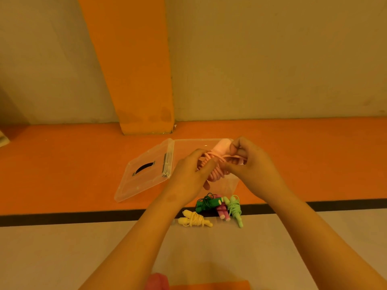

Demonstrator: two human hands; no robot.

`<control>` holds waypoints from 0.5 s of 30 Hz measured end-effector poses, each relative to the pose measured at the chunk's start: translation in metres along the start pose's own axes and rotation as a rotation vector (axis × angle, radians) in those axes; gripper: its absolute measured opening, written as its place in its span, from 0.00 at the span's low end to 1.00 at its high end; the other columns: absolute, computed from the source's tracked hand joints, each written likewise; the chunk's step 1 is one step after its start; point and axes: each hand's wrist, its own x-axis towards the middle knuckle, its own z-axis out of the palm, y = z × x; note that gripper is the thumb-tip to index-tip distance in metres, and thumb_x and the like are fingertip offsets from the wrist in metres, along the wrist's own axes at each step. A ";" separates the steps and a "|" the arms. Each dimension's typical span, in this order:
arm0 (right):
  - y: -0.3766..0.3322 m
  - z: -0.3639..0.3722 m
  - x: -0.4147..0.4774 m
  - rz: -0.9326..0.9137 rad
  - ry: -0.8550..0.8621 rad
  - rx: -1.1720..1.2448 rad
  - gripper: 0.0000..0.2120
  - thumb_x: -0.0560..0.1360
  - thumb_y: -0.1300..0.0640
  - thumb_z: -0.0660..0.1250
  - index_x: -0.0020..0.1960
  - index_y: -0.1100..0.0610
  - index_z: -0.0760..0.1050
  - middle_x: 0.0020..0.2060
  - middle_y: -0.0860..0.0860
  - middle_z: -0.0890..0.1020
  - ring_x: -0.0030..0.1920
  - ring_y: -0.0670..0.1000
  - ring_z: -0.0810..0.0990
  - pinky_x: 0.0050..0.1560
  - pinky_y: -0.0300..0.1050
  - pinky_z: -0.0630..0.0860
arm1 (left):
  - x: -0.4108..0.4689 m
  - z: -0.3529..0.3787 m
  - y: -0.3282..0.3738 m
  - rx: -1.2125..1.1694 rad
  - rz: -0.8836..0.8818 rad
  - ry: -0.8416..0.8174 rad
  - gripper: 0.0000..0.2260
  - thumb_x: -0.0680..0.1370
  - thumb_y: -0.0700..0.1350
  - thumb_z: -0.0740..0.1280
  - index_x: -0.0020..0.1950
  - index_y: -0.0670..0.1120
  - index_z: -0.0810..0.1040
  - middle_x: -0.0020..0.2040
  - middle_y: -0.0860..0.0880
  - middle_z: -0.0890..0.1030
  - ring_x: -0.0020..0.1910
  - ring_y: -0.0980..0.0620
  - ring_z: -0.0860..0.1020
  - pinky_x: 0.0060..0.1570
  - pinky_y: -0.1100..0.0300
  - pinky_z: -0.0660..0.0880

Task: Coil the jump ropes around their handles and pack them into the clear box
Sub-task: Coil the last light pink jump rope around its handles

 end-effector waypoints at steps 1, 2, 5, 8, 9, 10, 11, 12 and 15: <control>0.001 0.000 0.002 -0.041 0.028 -0.039 0.15 0.70 0.63 0.72 0.40 0.49 0.67 0.43 0.55 0.79 0.39 0.47 0.79 0.36 0.37 0.75 | 0.003 0.000 0.000 -0.016 -0.005 0.012 0.13 0.80 0.49 0.62 0.63 0.47 0.74 0.43 0.48 0.81 0.30 0.50 0.80 0.26 0.69 0.68; 0.000 0.001 0.004 -0.089 0.062 -0.111 0.14 0.70 0.62 0.72 0.40 0.49 0.66 0.41 0.54 0.79 0.39 0.49 0.78 0.36 0.44 0.75 | 0.006 -0.001 0.000 -0.028 -0.008 0.023 0.12 0.80 0.49 0.62 0.62 0.47 0.74 0.43 0.48 0.82 0.30 0.49 0.80 0.26 0.69 0.68; 0.001 0.008 0.011 -0.227 0.155 -0.413 0.12 0.70 0.59 0.70 0.42 0.52 0.66 0.34 0.51 0.77 0.37 0.52 0.75 0.31 0.50 0.72 | 0.015 0.002 -0.001 0.013 -0.005 0.056 0.11 0.80 0.51 0.61 0.59 0.48 0.75 0.43 0.50 0.82 0.32 0.49 0.81 0.29 0.63 0.73; 0.006 0.014 0.023 -0.210 0.199 -0.444 0.12 0.70 0.59 0.70 0.45 0.51 0.67 0.38 0.50 0.78 0.39 0.52 0.77 0.34 0.50 0.75 | 0.026 0.006 -0.002 0.094 0.003 0.103 0.13 0.80 0.54 0.61 0.59 0.49 0.74 0.44 0.50 0.82 0.34 0.52 0.81 0.37 0.57 0.77; 0.008 0.015 0.028 -0.174 0.201 -0.406 0.11 0.71 0.59 0.70 0.48 0.51 0.69 0.40 0.50 0.79 0.40 0.51 0.77 0.37 0.49 0.76 | 0.031 0.006 -0.003 0.106 0.010 0.123 0.13 0.80 0.54 0.61 0.60 0.49 0.74 0.45 0.50 0.82 0.35 0.53 0.81 0.38 0.57 0.77; 0.011 0.017 0.034 -0.142 0.202 -0.380 0.11 0.71 0.59 0.70 0.51 0.51 0.72 0.43 0.50 0.79 0.42 0.50 0.77 0.40 0.48 0.77 | 0.035 0.006 -0.003 0.110 0.017 0.143 0.13 0.79 0.53 0.62 0.61 0.50 0.74 0.45 0.50 0.82 0.36 0.53 0.80 0.38 0.58 0.77; 0.014 0.019 0.040 -0.124 0.205 -0.370 0.13 0.71 0.59 0.71 0.54 0.52 0.74 0.45 0.51 0.80 0.43 0.50 0.78 0.42 0.48 0.77 | 0.040 0.005 -0.003 0.108 0.023 0.159 0.13 0.79 0.53 0.63 0.61 0.50 0.74 0.45 0.50 0.82 0.37 0.54 0.80 0.37 0.59 0.77; 0.019 0.022 0.046 -0.119 0.208 -0.367 0.14 0.71 0.59 0.71 0.55 0.53 0.75 0.46 0.51 0.80 0.44 0.50 0.78 0.44 0.49 0.78 | 0.045 0.004 -0.005 0.104 0.025 0.169 0.13 0.79 0.53 0.64 0.61 0.50 0.74 0.45 0.51 0.82 0.36 0.54 0.80 0.37 0.59 0.76; 0.034 0.032 0.062 -0.125 0.177 -0.370 0.12 0.70 0.61 0.71 0.52 0.55 0.76 0.46 0.51 0.80 0.46 0.52 0.78 0.44 0.53 0.78 | 0.059 0.002 -0.015 0.116 0.007 0.167 0.13 0.78 0.52 0.64 0.60 0.49 0.75 0.44 0.50 0.82 0.36 0.54 0.80 0.38 0.56 0.77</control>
